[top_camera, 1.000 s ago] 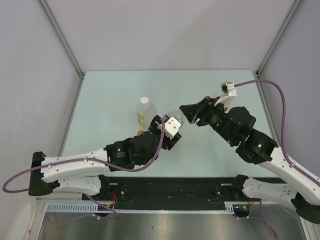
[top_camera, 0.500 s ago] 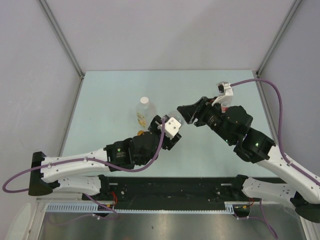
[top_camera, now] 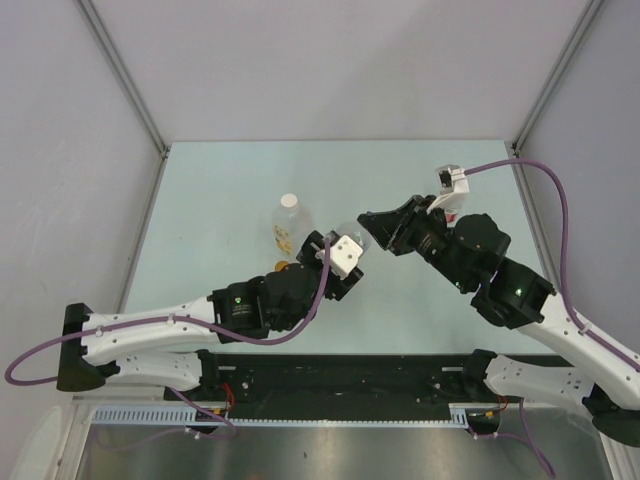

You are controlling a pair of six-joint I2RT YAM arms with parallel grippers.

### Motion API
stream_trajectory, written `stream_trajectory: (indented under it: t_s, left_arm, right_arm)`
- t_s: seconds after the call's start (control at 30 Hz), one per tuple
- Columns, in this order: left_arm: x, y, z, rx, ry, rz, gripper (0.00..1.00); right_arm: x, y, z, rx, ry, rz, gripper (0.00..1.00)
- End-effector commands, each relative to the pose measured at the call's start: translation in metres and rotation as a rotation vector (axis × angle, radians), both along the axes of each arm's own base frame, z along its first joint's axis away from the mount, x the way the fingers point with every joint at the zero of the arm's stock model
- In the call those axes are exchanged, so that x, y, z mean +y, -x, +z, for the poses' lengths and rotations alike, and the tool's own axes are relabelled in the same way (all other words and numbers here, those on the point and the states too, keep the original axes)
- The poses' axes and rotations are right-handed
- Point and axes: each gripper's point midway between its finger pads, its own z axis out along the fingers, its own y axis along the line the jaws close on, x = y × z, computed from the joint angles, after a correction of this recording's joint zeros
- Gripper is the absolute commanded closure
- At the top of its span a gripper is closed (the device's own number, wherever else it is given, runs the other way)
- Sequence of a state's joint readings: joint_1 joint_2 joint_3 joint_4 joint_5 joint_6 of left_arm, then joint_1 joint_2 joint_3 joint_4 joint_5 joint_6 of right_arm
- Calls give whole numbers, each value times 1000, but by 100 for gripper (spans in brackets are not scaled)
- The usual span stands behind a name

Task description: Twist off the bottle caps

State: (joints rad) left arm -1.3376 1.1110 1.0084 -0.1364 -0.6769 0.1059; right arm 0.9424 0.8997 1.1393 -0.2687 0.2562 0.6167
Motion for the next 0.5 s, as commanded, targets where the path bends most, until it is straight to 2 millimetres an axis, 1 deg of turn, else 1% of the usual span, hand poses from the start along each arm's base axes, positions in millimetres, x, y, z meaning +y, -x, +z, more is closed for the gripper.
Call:
stream_trajectory:
  t_s: [0.0,0.03,0.07,0.13,0.17,0.2,0.23,0.27,0.3,0.33,0.37,0.4,0.43,0.47]
  left_arm:
    - [1,-1,23,-28,71,13,100]
    - [1,-1,23,-28,71,13,100]
    - [0,-1,23,-27,73,12,100]
    - [0,1,25,-25,81,0,100]
    - [-1,3,27,-21,91,-17,100]
    - [-9,12,28,-9,102,-87,100]
    - [-9,17,34,-8,127,-124,100]
    - [-12,25,38,-3,143,-180,100]
    - [-22,44,42,11,162,-307,100]
    - [-22,57,52,10,194,-389,100]
    - [-24,69,56,17,204,-465,100]
    - [-26,81,59,30,215,-540,100]
    - [-31,111,66,59,237,-717,100]
    - [-26,121,74,67,264,-773,100]
  right_arm:
    - [-11,0,21,-46,-41,-30,84]
    - [-11,1,21,-50,-39,-27,89]
    - [-11,1,21,-52,-41,-24,100]
    - [-9,5,22,-73,-30,2,100]
    - [-7,7,25,-91,-35,17,100]
    - [-8,11,29,-112,-39,36,100]
    - [-4,16,30,-137,-27,76,100]
    - [-3,20,35,-168,-30,98,100]
    - [0,30,39,-196,-31,159,100]
    - [1,35,41,-235,-12,188,100]
    - [2,41,45,-269,-13,219,100]
    - [6,57,50,-312,-14,311,100]
    - [7,65,52,-343,-7,350,100]
    - [8,71,53,-380,5,387,100]
